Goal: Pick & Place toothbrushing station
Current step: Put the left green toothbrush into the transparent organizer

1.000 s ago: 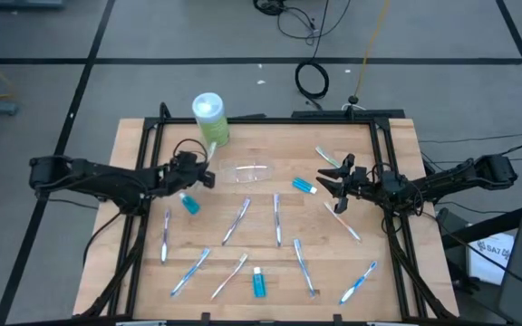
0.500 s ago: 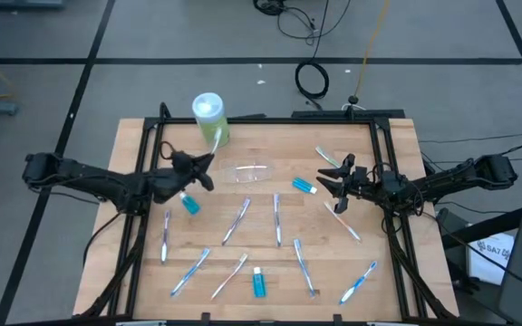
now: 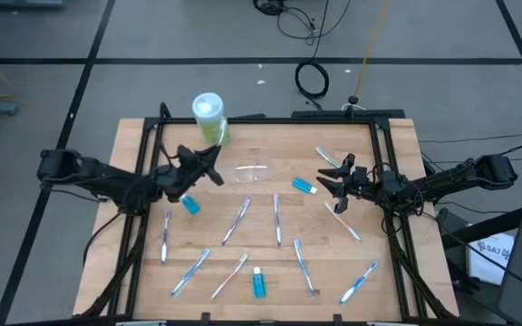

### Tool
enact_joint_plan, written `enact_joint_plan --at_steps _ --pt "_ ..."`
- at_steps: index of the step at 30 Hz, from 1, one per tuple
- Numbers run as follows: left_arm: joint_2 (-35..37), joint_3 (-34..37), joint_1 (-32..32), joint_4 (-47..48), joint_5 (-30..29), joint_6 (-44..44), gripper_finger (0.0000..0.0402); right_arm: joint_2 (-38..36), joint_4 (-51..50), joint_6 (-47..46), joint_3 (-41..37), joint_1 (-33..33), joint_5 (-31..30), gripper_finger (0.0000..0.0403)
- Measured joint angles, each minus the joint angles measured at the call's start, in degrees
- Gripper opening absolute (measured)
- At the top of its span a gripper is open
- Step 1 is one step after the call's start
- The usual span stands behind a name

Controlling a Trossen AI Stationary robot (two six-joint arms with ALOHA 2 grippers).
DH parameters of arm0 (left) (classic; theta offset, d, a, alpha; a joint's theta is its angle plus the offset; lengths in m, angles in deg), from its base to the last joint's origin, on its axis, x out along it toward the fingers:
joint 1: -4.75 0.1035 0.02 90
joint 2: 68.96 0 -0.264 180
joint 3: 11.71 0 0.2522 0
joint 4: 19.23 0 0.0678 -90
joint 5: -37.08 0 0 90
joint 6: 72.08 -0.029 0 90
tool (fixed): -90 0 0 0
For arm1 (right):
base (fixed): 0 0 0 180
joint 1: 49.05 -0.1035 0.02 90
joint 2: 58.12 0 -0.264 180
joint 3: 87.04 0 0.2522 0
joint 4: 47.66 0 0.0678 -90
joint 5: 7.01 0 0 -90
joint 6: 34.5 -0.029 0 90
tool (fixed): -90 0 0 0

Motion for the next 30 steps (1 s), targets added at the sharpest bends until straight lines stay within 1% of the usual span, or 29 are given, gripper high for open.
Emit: enact_joint_plan --at_steps 7,13,18,22,25,30 --pt "-11.6 -1.8 1.9 -11.3 0.1 -4.5 0.0007 0.0 0.0 0.0 0.0 0.0 0.0 0.0100" --pt "-20.5 -7.0 3.9 -12.4 0.0 -8.3 0.0007 0.0 0.0 0.0 0.0 0.0 0.0 0.0100" --pt "-27.3 -11.0 6.0 -12.3 -4.6 -10.2 0.0006 0.0 0.0 0.0 0.0 0.0 0.0 0.0100" --pt "-31.5 -11.9 6.7 -12.2 -6.2 -6.1 0.0006 0.0 0.0 0.0 0.0 0.0 0.0 0.0100" --pt "-34.3 -11.9 6.0 -12.1 -7.7 -3.1 0.0006 0.0 0.0 0.0 0.0 0.0 0.0 0.0100" --pt "-36.8 -11.9 3.3 -12.2 -13.2 -4.6 0.0006 0.0 0.0 0.0 0.0 0.0 0.0 0.0100"
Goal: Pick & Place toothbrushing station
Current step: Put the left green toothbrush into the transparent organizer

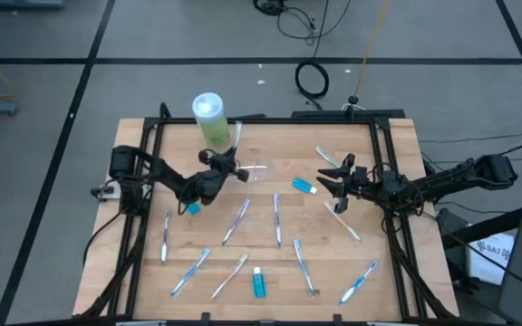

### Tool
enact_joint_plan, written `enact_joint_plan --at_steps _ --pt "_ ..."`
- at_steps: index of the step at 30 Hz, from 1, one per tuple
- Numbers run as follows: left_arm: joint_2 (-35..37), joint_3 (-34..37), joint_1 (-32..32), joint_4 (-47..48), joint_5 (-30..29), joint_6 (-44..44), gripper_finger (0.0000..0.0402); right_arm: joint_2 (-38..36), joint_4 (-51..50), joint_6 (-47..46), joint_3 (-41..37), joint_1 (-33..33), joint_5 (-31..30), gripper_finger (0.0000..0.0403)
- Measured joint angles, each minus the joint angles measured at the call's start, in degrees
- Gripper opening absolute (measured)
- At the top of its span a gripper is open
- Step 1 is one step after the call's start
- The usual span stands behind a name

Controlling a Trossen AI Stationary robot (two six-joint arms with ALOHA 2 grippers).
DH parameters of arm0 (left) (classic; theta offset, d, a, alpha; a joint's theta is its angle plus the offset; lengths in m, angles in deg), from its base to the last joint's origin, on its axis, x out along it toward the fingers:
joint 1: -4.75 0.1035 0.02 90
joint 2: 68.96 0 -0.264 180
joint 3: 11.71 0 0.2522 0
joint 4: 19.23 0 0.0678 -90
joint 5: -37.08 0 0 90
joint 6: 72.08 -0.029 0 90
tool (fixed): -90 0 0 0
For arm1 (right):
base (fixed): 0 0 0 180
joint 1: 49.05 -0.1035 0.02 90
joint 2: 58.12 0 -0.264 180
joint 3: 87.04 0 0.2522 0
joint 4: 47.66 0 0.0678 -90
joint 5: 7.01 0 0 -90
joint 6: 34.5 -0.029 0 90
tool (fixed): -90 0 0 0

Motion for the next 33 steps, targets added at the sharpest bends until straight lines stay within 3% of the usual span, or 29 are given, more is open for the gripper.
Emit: enact_joint_plan --at_steps 12,16,24,33 --pt "-0.4 0.0 -5.5 0.4 -7.5 -5.5 0.0011 0.0 0.0 0.6 0.0 0.0 0.0 0.0100" --pt "-0.4 0.0 -5.5 0.4 -5.5 -5.8 0.0020 0.0 0.0 0.6 0.0 0.0 0.0 0.0100" --pt "-0.4 0.0 -4.8 0.5 -3.2 -5.7 0.0079 0.0 0.0 0.6 0.0 0.0 0.0 0.0100" --pt "-0.4 0.0 -4.8 0.5 -3.2 -5.8 0.0087 0.0 0.0 0.6 0.0 0.0 0.0 0.0100"
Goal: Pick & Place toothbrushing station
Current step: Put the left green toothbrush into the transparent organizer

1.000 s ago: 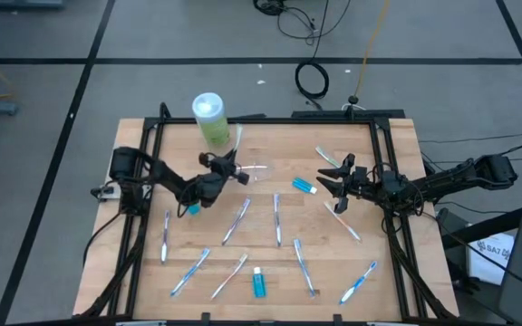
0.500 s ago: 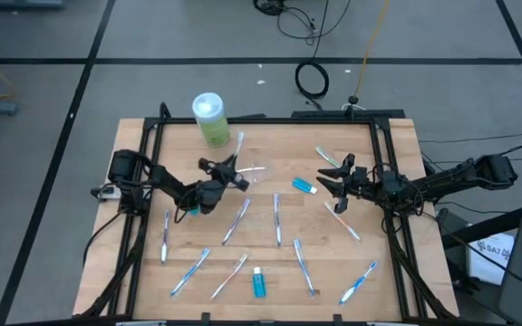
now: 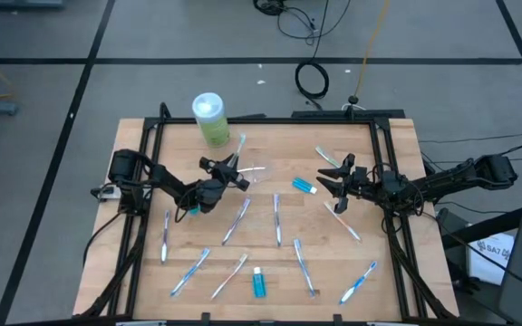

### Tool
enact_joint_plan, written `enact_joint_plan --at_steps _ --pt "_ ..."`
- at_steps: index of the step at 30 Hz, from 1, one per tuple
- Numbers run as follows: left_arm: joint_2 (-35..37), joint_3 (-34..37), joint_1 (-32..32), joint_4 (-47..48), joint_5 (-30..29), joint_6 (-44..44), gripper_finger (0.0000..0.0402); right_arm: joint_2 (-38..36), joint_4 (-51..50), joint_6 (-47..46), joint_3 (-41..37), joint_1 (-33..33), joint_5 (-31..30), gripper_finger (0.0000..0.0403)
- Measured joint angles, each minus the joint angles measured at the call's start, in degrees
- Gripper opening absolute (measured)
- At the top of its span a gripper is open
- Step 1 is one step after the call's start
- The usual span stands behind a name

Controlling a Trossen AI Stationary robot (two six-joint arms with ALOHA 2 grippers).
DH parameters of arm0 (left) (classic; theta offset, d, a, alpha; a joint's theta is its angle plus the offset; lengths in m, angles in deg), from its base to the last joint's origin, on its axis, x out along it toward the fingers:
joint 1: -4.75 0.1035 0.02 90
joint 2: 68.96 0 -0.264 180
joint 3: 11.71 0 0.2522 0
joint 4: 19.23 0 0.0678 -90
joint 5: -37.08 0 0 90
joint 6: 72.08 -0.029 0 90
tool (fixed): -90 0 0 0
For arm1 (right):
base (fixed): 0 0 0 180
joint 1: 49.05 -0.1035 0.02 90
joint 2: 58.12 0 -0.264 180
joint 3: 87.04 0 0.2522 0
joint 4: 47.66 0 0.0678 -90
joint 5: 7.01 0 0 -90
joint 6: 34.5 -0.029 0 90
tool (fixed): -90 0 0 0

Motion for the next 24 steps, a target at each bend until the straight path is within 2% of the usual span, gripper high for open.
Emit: enact_joint_plan --at_steps 11,17,20,24 --pt "0.6 0.0 -1.8 -0.2 0.1 -0.1 0.0088 0.0 0.0 0.0 0.0 0.0 0.0 0.0100" --pt "6.3 0.0 -2.2 0.4 1.4 -2.2 0.0089 0.0 0.0 0.0 0.0 0.0 0.0 0.0100" --pt "11.4 0.0 -1.8 5.3 3.8 -3.1 0.0104 0.0 0.0 0.0 0.0 0.0 0.0 0.0100" --pt "18.0 -0.7 0.3 18.5 10.6 -0.2 0.0156 0.0 0.0 0.6 0.0 0.0 0.0 0.0100"
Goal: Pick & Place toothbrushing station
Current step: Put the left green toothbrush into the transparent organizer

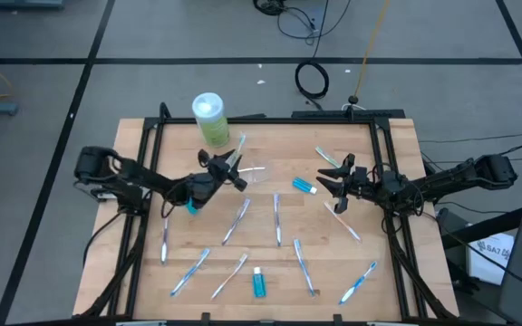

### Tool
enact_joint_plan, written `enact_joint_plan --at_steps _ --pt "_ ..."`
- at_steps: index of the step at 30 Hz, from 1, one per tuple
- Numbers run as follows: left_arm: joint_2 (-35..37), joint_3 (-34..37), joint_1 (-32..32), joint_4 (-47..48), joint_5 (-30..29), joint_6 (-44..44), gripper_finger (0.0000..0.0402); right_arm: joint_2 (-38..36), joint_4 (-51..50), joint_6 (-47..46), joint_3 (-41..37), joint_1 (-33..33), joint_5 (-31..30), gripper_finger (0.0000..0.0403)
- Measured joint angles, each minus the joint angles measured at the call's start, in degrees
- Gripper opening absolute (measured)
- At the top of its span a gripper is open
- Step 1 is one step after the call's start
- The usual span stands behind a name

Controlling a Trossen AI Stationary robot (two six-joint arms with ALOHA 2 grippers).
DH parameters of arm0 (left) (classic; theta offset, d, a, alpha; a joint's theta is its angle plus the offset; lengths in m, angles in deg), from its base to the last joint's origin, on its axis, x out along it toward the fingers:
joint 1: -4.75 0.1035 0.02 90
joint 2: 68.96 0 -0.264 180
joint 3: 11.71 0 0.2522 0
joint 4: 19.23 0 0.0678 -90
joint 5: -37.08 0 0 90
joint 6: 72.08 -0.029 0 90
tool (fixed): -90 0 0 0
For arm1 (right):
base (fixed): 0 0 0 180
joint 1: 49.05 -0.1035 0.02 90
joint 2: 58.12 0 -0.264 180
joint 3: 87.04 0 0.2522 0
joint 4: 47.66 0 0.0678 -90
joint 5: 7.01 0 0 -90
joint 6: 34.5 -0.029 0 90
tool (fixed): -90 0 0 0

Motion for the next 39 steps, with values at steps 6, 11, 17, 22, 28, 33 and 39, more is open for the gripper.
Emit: enact_joint_plan --at_steps 6,11,17,22,28,33,39 --pt "7.6 -3.7 8.4 22.6 18.5 14.7 0.0233 0.0 0.0 0.3 0.0 0.0 0.0 0.0100" --pt "8.4 -8.6 13.9 36.1 27.4 16.4 0.0254 0.0 0.0 0.3 0.0 0.0 0.0 0.0100" --pt "7.9 -10.3 17.4 40.1 29.2 19.1 0.0255 0.0 0.0 0.3 0.0 0.0 0.0 0.0100" --pt "7.8 -10.3 19.5 42.0 33.1 23.3 0.0255 0.0 0.0 0.5 0.0 0.0 0.0 0.0100" --pt "5.0 -10.3 19.6 39.8 34.9 25.1 0.0255 0.0 0.0 0.9 0.0 0.0 0.0 0.0100" --pt "1.8 -10.3 19.7 37.8 32.8 24.4 0.0255 0.0 0.0 0.2 0.0 0.0 0.0 0.0100" --pt "1.8 -10.3 19.8 36.5 32.7 24.2 0.0236 0.0 0.0 0.7 0.0 0.0 0.0 0.0100"
